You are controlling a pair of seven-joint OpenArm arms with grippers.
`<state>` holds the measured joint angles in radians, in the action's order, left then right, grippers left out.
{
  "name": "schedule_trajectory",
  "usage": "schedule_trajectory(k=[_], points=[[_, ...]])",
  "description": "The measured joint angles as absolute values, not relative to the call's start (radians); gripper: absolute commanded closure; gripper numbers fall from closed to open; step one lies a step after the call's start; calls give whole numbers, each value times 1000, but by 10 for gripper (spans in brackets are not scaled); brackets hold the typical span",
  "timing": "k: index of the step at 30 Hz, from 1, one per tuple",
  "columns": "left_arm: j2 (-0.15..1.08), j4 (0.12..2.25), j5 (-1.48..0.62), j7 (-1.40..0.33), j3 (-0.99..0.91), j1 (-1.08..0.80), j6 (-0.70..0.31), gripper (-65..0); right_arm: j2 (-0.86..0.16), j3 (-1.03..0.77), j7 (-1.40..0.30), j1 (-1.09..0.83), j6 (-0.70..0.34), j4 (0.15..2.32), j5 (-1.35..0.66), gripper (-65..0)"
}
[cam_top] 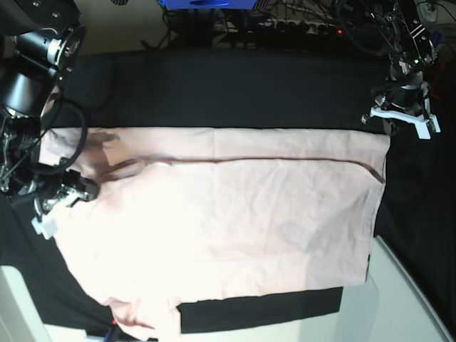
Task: Fold the T-shirt properly
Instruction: 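Release the edge and sweep the right gripper across the shirt to flatten it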
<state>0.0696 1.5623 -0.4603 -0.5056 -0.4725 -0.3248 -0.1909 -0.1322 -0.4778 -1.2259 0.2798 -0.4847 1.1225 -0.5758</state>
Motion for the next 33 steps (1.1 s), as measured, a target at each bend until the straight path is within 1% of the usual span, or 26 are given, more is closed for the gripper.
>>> schedule_trajectory(k=[3,8,11,15,18,23,26,28,33], points=[[70,1562,-460,-506,-472,-333,-191,0,-104,-477,-1229,297,-485,1122,-574,0],[67,1562,-460,-505,-472,-333,-191,0,-89,-313,-1216,316,-484,1122,-575,0],[67,1562,-460,-505,-472,-333,-191,0,-68,-269,-1175,327,-485,1122,-577,0],[67,1562,-460,-505,-472,-339,-191,0,-75,-206,-1148,347,-484,1121,-573,0],[67,1562,-461,-505,-472,-347,-191,0,-79,-171,-1125,382,-484,1069,-574,0],[67,1562,-460,-505,-472,-348,-191,0,-78,-130,-1034,426,-484,936,-577,0],[67,1562,-459,-505,-472,-347,-191,0,-81,-117,-986,432,-480,894,-574,-6],[67,1562,-459,-505,-472,-347,-191,0,-80,-117,-975,432,-480,882,-574,-54],[67,1562,-459,-505,-472,-347,-191,0,-78,-82,-973,432,-482,886,-574,-302]])
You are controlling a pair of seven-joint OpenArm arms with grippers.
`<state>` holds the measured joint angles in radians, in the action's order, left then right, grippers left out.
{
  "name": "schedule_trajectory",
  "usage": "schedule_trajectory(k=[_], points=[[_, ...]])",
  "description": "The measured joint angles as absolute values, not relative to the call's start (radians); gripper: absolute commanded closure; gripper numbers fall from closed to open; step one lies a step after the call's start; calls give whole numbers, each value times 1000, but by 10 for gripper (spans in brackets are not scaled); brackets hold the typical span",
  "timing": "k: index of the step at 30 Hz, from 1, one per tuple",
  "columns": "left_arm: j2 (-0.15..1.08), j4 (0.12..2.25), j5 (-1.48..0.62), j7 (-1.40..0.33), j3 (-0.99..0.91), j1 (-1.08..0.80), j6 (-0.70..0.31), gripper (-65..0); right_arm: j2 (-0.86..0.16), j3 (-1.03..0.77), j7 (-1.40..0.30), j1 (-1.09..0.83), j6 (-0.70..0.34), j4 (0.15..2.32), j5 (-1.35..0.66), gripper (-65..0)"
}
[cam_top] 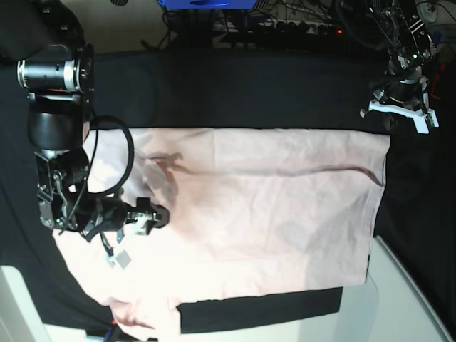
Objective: Fold the T-shirt properly
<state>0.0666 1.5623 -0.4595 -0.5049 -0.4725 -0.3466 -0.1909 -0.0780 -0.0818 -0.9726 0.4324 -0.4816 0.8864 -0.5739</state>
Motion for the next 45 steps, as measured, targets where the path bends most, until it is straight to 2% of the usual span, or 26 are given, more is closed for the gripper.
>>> schedule_trajectory(k=[1,2,7,11,12,17,24,25,27,30,31,32,34,41,45], points=[[67,1562,-459,-505,-472,-345,-191,0,-77,-82,-973,435,-485,886,-575,-328],[67,1562,-459,-505,-472,-344,-191,0,-76,-82,-974,438,-486,886,-577,-328],[67,1562,-461,-508,-464,-341,-191,0,-89,-85,-961,437,-550,1002,-573,-279],[68,1562,-461,-508,-468,-342,-191,0,-163,-96,-949,389,-549,1147,-593,-266],[69,1562,-460,-508,-469,-344,-191,-10,-172,-124,-965,355,-549,1174,-595,-266],[75,1563,-460,-509,-466,-369,-198,-146,-150,-377,-1042,182,-548,1237,-575,-267],[75,1578,-453,-508,-471,-397,-198,-149,-167,-749,-1060,105,-550,1242,-577,-267],[76,1578,-453,-508,-471,-393,-198,-149,-163,-783,-1069,90,-549,1240,-574,-281],[73,1578,-453,-508,-471,-391,-198,-149,-159,-816,-1071,73,-550,1232,-571,-351],[72,1578,-453,-508,-471,-389,-198,-149,-162,-866,-1059,79,-551,1164,-585,-535],[72,1578,-453,-508,-471,-389,-197,-149,-160,-886,-1061,80,-554,1139,-585,-583],[72,1578,-454,-508,-471,-388,-198,-149,-159,-911,-1062,79,-554,1113,-588,-605],[73,1577,-458,-509,-471,-382,-198,-149,-159,-950,-1062,71,-553,1061,-577,-608],[74,1577,-459,-509,-471,-380,-198,-149,-170,-960,-1023,103,-686,917,-611,-608],[74,1577,-460,-509,-471,-380,-198,-156,-174,-961,-1018,131,-700,855,-630,-604]])
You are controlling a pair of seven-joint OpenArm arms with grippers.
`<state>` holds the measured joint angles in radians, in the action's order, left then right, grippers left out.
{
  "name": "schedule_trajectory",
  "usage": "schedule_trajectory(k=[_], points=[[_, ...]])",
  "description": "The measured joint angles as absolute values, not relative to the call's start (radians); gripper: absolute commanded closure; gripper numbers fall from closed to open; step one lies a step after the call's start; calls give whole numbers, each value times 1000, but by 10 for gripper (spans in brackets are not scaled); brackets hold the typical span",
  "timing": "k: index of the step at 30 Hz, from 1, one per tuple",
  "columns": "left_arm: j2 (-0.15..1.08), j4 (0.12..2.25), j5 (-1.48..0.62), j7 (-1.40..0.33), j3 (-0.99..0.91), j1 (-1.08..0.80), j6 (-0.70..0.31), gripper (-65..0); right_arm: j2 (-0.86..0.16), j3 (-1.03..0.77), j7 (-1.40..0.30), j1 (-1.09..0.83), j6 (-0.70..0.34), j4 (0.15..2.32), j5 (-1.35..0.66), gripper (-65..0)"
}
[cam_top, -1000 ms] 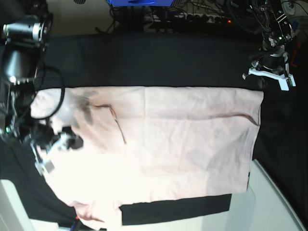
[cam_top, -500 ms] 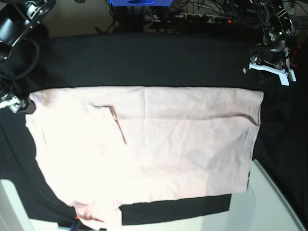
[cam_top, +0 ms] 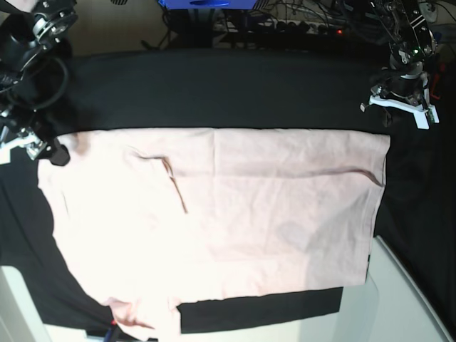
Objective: Fold the T-shirt properly
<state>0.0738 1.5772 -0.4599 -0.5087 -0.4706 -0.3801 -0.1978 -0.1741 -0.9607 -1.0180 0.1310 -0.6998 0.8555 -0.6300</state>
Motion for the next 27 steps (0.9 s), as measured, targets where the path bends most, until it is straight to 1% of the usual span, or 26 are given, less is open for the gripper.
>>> schedule_trajectory(k=[1,2,4,7,10,11,12,13,15,19,20,21,23,27], points=[[74,1577,-460,-509,-471,-380,-198,-158,-176,-961,-1018,136,-699,849,-630,-592],[74,1577,-460,-509,-471,-382,-198,-160,-175,-961,-1018,141,-699,846,-630,-566],[75,1573,-460,-508,-471,-383,-197,-160,-174,-960,-1013,143,-699,839,-626,-493],[75,1539,-460,-508,-471,-377,-197,-160,-167,-960,-1023,143,-696,834,-610,-342],[75,1510,-460,-512,-471,-375,-194,-161,-162,-958,-1043,141,-688,830,-596,-157],[75,1510,-460,-512,-471,-377,-193,-173,-161,-958,-1047,141,-687,826,-583,-90],[75,1510,-460,-511,-471,-377,-194,-198,-160,-958,-1048,138,-687,826,-580,-35],[75,1510,-460,-511,-471,-376,-194,-227,-159,-958,-1049,136,-687,826,-580,-6],[75,1510,-461,-511,-471,-374,-194,-312,-159,-958,-1049,135,-687,826,-580,0],[75,1510,-461,-509,-471,-374,-194,-509,-159,-958,-1048,135,-687,826,-580,0],[74,1510,-464,-509,-471,-374,-194,-534,-159,-958,-1048,135,-688,826,-580,0],[74,1510,-464,-508,-471,-374,-194,-549,-159,-958,-1048,135,-688,826,-580,0],[69,1509,-461,-513,-477,-361,-195,-551,-159,-958,-1049,136,-688,826,-580,0],[23,1510,-465,-506,-585,-303,-198,-551,-159,-958,-1053,135,-688,826,-580,0]])
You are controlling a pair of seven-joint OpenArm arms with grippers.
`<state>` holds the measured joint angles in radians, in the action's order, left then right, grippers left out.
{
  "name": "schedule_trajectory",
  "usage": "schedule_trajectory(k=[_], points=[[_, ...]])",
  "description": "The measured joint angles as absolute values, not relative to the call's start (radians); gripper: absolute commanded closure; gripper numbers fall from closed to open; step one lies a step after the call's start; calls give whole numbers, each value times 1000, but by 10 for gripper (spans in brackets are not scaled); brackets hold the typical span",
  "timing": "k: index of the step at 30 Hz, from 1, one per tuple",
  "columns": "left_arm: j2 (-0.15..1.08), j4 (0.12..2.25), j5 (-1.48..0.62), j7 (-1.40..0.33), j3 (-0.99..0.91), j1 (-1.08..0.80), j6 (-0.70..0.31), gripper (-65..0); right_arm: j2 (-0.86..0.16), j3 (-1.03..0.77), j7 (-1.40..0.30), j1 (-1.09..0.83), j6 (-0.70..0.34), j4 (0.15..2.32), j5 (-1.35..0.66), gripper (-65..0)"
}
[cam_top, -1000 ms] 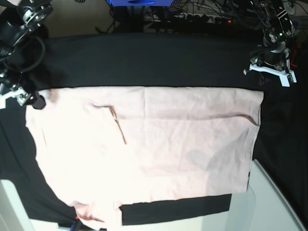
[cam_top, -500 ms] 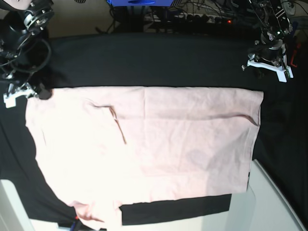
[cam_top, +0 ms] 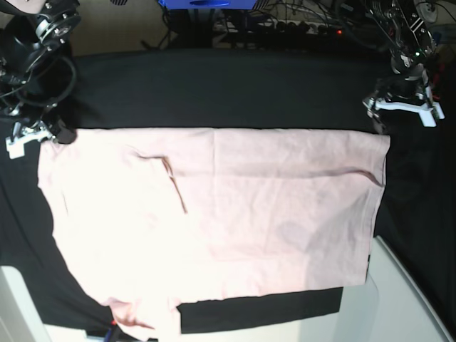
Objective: Fold the T-shirt properly
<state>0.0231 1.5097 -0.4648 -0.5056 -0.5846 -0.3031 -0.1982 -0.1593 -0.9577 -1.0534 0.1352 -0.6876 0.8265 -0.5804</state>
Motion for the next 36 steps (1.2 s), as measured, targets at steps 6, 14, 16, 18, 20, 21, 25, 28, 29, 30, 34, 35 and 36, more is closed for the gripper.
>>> schedule_trajectory(k=[6,14,16,18,20,21,25,28,29,30,34,35,36], points=[[28,1422,-461,-509,-619,-240,-196,-551,-159,-958,-1054,135,-688,826,-580,0],[52,1283,-460,-509,-623,-159,-358,-551,-159,-958,-1056,135,-688,826,-580,0],[46,1280,-460,-509,-627,-148,-376,-551,-159,-957,-1056,135,-688,826,-581,0],[38,1263,-461,-508,-665,-128,-394,-551,-159,-957,-1056,135,-688,826,-580,0],[44,1215,-461,-506,-700,-99,-397,-551,-159,-957,-1056,135,-688,826,-580,0],[50,1183,-454,-503,-710,-85,-395,-551,-159,-957,-1056,135,-688,826,-580,0],[62,1092,-474,-460,-721,-36,-405,-551,-159,-957,-1057,135,-688,826,-580,0],[65,1073,-475,-453,-720,-18,-405,-551,-159,-957,-1056,135,-688,826,-580,0],[64,1071,-475,-453,-720,-14,-406,-551,-159,-957,-1056,135,-688,826,-580,0],[63,1070,-475,-454,-720,-10,-405,-551,-159,-957,-1056,135,-688,826,-580,0],[56,1065,-475,-455,-718,11,-405,-549,-159,-957,-1056,135,-688,826,-580,0],[56,1064,-474,-458,-717,17,-405,-549,-159,-957,-1056,135,-688,826,-580,0],[55,1064,-474,-463,-715,20,-405,-549,-159,-957,-1056,135,-688,826,-580,0]])
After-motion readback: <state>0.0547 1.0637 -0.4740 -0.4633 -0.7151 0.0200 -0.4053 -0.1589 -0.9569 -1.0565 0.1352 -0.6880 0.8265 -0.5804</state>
